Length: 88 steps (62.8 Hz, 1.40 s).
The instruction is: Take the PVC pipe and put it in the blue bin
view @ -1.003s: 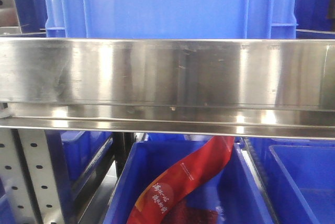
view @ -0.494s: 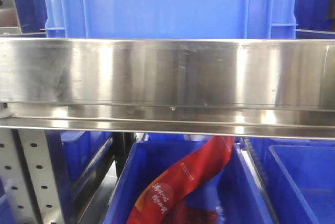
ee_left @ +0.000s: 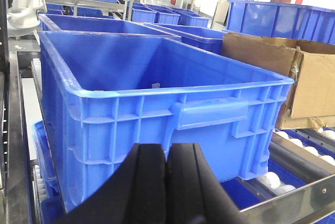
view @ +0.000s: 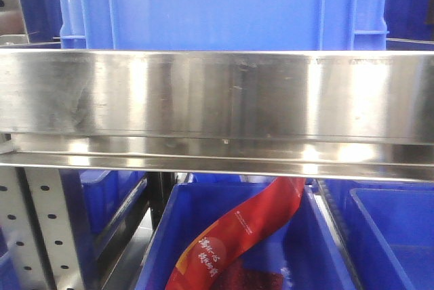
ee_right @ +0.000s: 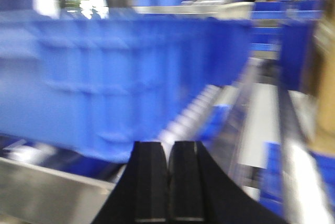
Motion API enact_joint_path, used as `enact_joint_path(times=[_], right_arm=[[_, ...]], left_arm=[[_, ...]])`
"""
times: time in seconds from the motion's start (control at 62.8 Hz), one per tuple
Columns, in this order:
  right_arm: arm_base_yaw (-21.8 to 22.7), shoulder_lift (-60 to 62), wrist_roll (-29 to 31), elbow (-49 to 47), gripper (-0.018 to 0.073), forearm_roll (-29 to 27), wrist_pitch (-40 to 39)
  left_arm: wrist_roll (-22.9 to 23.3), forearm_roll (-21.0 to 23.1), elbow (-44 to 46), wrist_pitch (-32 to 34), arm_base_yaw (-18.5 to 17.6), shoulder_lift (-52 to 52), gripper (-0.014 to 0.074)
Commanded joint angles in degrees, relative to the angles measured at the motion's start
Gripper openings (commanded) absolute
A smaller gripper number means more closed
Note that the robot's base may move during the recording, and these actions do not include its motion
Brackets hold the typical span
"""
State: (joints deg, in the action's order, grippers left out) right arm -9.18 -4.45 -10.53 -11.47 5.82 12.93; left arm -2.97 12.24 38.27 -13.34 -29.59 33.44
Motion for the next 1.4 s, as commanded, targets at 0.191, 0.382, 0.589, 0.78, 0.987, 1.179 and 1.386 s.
enact_joint_path(times=[0.191,0.382,0.589,0.78,0.987,1.179,1.386], right_arm=[[9.1,4.5,5.3,11.5,-0.0162,-0.7,-12.5],[10.1,4.5,8.1,11.5,-0.0162,-5.1,-11.7],[10.1,4.5,8.1,11.5,-0.0162,-6.7,-12.1],[10.1,4.5,8.1,11.5,-0.0162,-6.7,-10.9],[10.1,4.5,8.1,11.5,-0.0162,-6.7,-10.9],[10.1,4.5,8.1,11.5,-0.0162,-6.7,-10.9],[10.1,4.5,8.1,11.5,-0.0162,-6.7,-10.9]], left_arm=[[0.0,0.0,0.0,1.2,-0.3,-0.3,-0.0111],[0.0,0.0,0.0,1.2,-0.3,-0.3,-0.0111],[0.0,0.0,0.0,1.2,-0.3,-0.3,-0.0111],[0.0,0.0,0.0,1.2,-0.3,-0.3,-0.0111],[0.0,0.0,0.0,1.2,-0.3,-0.3,-0.0111],[0.0,0.0,0.0,1.2,-0.3,-0.3,-0.0111],[0.0,0.0,0.0,1.2,-0.3,-0.3,-0.0111]])
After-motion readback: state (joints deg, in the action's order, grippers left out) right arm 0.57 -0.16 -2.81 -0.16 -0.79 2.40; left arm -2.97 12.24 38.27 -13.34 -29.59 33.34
